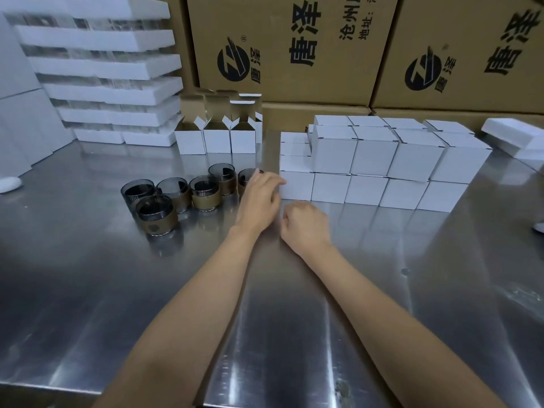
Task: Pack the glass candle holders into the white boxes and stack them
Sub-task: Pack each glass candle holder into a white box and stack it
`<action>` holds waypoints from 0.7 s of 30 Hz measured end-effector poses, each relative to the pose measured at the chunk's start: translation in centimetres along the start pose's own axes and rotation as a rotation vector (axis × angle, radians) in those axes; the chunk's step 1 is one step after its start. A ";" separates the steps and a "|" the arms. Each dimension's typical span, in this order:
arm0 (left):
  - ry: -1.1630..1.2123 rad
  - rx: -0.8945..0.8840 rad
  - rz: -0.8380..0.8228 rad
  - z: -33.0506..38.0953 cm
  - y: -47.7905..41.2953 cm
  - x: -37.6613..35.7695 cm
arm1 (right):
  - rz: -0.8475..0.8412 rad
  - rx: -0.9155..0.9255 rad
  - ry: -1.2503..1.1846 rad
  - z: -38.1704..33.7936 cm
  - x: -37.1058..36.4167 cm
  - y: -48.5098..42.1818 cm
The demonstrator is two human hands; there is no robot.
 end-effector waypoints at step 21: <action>-0.331 0.445 -0.199 -10.3 -19.0 -2.4 | -0.097 -0.066 -0.090 0.0 -3.6 -5.1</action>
Point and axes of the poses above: each hand's wrist, its own y-axis away from the middle knuckle, its own x-axis out of the back of the hand, z = x × y, the point moved 3 cm from there along -y, towards the middle knuckle, and after that the axes turned 7 degrees about x, right-handed, at the moved point
